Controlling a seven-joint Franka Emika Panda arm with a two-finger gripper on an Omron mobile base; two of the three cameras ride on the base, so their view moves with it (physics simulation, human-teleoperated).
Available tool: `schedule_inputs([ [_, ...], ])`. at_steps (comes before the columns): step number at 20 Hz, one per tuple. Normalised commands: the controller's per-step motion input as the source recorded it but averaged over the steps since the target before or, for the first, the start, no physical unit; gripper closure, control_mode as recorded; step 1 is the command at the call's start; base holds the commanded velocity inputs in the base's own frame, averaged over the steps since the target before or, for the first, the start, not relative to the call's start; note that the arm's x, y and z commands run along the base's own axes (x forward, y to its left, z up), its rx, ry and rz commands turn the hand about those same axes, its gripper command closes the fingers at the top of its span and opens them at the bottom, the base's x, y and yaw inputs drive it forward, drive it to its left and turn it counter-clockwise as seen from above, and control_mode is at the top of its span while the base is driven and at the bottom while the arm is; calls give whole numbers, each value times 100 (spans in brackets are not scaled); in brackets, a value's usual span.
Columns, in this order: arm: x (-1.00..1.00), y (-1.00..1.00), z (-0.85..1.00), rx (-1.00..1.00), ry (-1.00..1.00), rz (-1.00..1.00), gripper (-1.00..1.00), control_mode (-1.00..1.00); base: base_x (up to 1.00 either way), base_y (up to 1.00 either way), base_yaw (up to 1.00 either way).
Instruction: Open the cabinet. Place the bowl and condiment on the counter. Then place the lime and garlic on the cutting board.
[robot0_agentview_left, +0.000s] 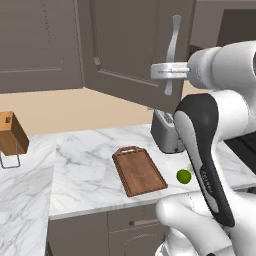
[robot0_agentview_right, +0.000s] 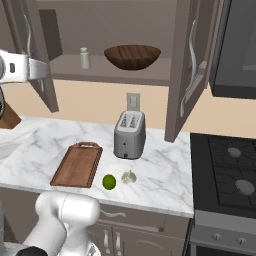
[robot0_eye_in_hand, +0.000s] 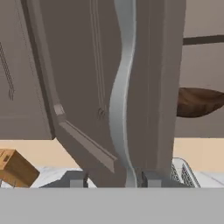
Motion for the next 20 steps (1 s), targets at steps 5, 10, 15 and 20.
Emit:
schedule_inputs([
  [5, -64, -100, 64, 29, 0, 0, -100, -100, 0, 0, 0],
  [10, 8, -84, 33, 28, 11, 0, -100, -100, 0, 0, 0],
  [15, 93, -31, -16, 22, 32, 13, -100, -100, 0, 0, 0],
  [20, 100, 22, -75, 12, 22, 35, -100, -100, 0, 0, 0],
])
